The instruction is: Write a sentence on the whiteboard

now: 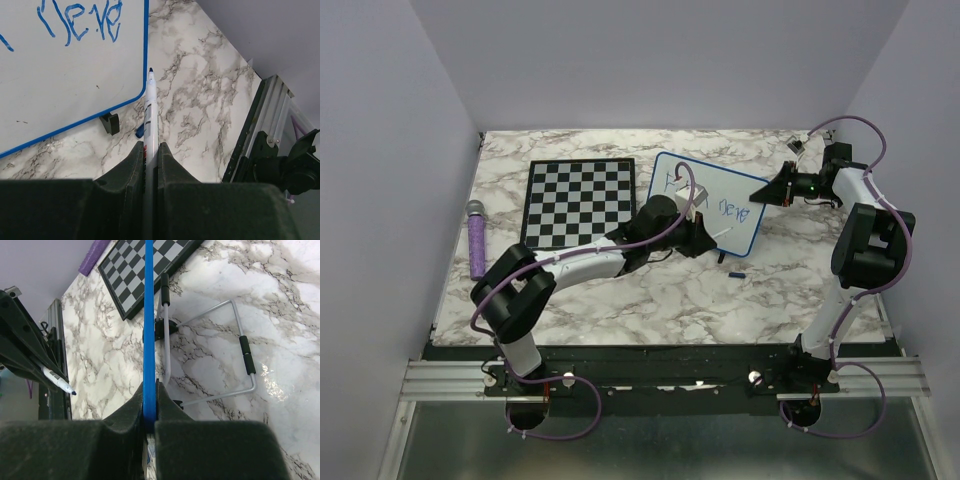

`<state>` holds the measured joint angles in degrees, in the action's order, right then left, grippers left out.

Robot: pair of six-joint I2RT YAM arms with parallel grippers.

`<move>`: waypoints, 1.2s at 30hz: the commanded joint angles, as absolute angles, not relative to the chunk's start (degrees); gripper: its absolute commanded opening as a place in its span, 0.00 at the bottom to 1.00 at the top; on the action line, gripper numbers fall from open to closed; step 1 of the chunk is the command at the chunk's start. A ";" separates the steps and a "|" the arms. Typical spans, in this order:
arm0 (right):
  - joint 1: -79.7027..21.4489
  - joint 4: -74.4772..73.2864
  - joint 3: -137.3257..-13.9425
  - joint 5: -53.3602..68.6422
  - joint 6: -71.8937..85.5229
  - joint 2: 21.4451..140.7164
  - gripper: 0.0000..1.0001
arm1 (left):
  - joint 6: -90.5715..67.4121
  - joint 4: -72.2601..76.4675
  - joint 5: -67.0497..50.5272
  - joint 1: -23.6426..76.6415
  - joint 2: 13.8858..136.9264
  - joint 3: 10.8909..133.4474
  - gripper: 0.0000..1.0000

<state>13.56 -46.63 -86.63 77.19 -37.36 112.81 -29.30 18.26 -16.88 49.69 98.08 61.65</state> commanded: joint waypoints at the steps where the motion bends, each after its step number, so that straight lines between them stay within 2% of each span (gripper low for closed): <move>1: 13.36 -46.58 -87.80 75.58 -39.55 111.80 0.00 | -29.79 20.74 -15.47 50.19 98.96 61.61 0.00; 16: 13.27 -46.58 -87.89 75.41 -39.55 111.97 0.01 | -30.85 21.01 -13.63 51.85 103.96 65.30 0.00; 36: 13.27 -46.58 -87.89 75.59 -39.64 111.97 0.01 | -31.38 9.59 -8.00 53.00 116.10 85.25 0.00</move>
